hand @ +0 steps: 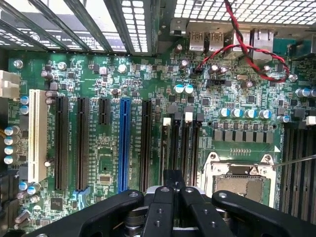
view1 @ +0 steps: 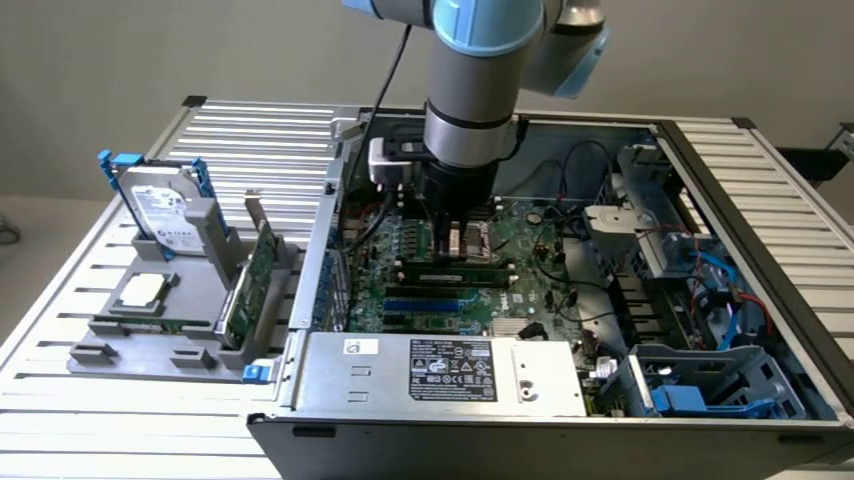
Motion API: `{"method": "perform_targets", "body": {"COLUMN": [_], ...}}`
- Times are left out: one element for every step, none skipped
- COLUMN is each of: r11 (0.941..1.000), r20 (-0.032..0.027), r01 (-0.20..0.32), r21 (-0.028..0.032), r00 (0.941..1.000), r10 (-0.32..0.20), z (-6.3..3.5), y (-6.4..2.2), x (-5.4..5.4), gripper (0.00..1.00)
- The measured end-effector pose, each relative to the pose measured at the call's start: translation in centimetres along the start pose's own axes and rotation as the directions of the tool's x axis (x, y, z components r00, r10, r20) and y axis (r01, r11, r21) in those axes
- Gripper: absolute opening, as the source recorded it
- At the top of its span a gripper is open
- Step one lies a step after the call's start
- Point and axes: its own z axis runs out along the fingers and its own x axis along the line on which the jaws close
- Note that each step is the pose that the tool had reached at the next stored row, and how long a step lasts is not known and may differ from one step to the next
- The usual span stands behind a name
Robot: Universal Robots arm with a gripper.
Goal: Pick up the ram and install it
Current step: 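Press down the ram until it locks into place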
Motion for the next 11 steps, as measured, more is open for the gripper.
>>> {"method": "perform_targets", "body": {"r11": [1.0, 1.0, 1.0, 1.0, 1.0, 1.0, 1.0, 1.0, 1.0, 1.0, 1.0], "r20": [0.0019, 0.0053, 0.0081, 0.0104, 0.0112, 0.0117, 0.012, 0.0123, 0.0126, 0.013, 0.0133], "r01": [0.0, 0.0, 0.0, 0.001, 0.001, 0.001, 0.001, 0.001, 0.001, 0.001, 0.001], "r21": [-0.0014, -0.0017, -0.0019, -0.0017, -0.0017, -0.0018, -0.0019, -0.0019, -0.0019, -0.0018, -0.0018], "r00": [1.0, 1.0, 1.0, 0.9999, 0.9999, 0.9999, 0.9999, 0.9999, 0.9999, 0.9999, 0.9999], "r10": [0.0, 0.0, 0.0, -0.001, -0.001, -0.001, -0.001, -0.001, -0.001, -0.001, -0.001], "z": [-0.31, -0.56, -0.71, -0.75, -0.78, -0.8, -0.82, -0.84, -0.86, -0.88, -0.9], "y": [-0.09, -0.21, -0.37, -0.59, -0.85, -1.18, -1.52, -1.91, -2.34, -2.78, -3.21], "x": [0.0, 0.1, 0.2, 0.4, 0.5, 0.7, 0.8, 0.9, 1.0, 1.1, 1.2], "gripper": [0.11, 0.11, 0.11, 0.11, 0.11, 0.11, 0.11, 0.11, 0.11, 0.11, 0.11]}}
